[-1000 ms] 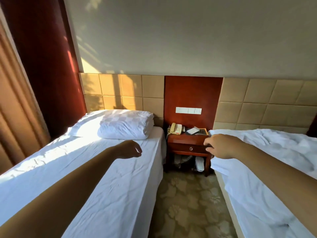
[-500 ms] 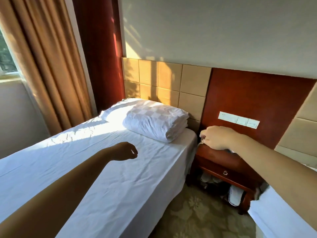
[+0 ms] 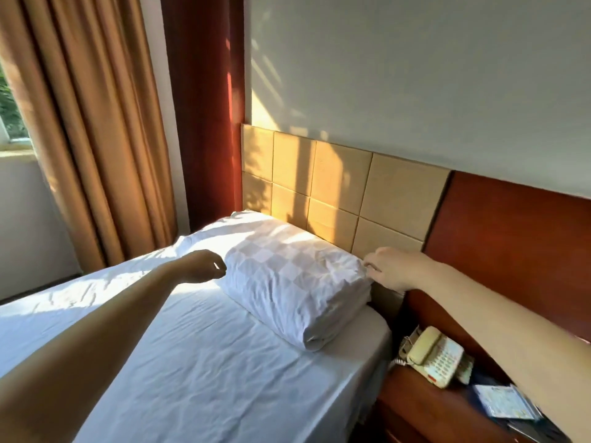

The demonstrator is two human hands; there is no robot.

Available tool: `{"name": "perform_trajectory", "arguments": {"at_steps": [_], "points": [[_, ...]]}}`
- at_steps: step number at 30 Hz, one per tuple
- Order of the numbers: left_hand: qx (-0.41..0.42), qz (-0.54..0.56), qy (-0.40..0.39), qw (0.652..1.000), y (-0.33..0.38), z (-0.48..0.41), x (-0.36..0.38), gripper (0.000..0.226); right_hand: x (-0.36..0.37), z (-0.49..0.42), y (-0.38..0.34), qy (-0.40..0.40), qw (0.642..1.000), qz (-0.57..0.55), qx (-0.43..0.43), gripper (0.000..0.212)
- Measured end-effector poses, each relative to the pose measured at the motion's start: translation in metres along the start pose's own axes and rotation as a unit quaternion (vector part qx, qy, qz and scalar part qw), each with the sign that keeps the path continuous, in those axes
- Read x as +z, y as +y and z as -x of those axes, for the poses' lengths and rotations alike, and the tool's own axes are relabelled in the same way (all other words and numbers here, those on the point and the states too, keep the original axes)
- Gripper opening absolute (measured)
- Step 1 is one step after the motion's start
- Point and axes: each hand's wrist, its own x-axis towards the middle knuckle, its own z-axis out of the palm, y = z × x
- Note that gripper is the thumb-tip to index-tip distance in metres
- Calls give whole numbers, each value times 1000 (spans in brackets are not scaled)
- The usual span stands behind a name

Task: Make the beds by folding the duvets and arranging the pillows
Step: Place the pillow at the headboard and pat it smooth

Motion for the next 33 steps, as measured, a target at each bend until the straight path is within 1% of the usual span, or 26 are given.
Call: {"name": "perform_trajectory", "arguments": {"at_steps": [3,7,10,12,14,17,18,21,22,24,25,26,28,30,32,33], "points": [[-20,-2,0,1000,12,-69,-2,25,5,-72,45,4,1000,-31,-3,40],[-73,-3,35,997,10,-166,13,28,30,-182,86,-8,998,-57,-24,41],[-131,2,56,990,1,-238,32,33,58,-286,110,-31,995,-75,-49,46],[-169,2,59,984,-11,-290,45,37,72,-364,121,-43,994,-73,-76,49],[-215,26,53,975,-24,-340,58,40,83,-445,127,-57,991,-60,-103,50],[-273,32,5,962,-41,-410,74,46,97,-548,115,-84,984,-3,-158,50],[-292,24,7,956,-47,-434,79,47,102,-580,108,-80,980,22,-182,49],[-320,-17,62,945,-63,-510,98,47,122,-675,80,-82,965,62,-240,45],[-322,-26,74,943,-69,-539,106,48,131,-705,69,-64,964,60,-253,43],[-330,-26,75,941,-82,-597,128,52,150,-757,48,11,959,35,-282,36],[-337,-12,69,939,-89,-624,141,55,161,-782,38,43,959,-3,-282,34],[-343,5,63,937,-94,-649,155,57,173,-804,27,31,961,-21,-275,34],[-357,31,76,930,-103,-686,185,63,198,-845,8,-1,961,-12,-275,47],[-381,37,100,918,-110,-708,209,75,218,-879,-7,21,962,27,-271,58],[-414,44,92,905,-120,-723,235,86,254,-913,-14,21,961,24,-274,60],[-423,51,80,901,-124,-727,248,87,276,-924,-14,28,961,13,-276,59]]}}
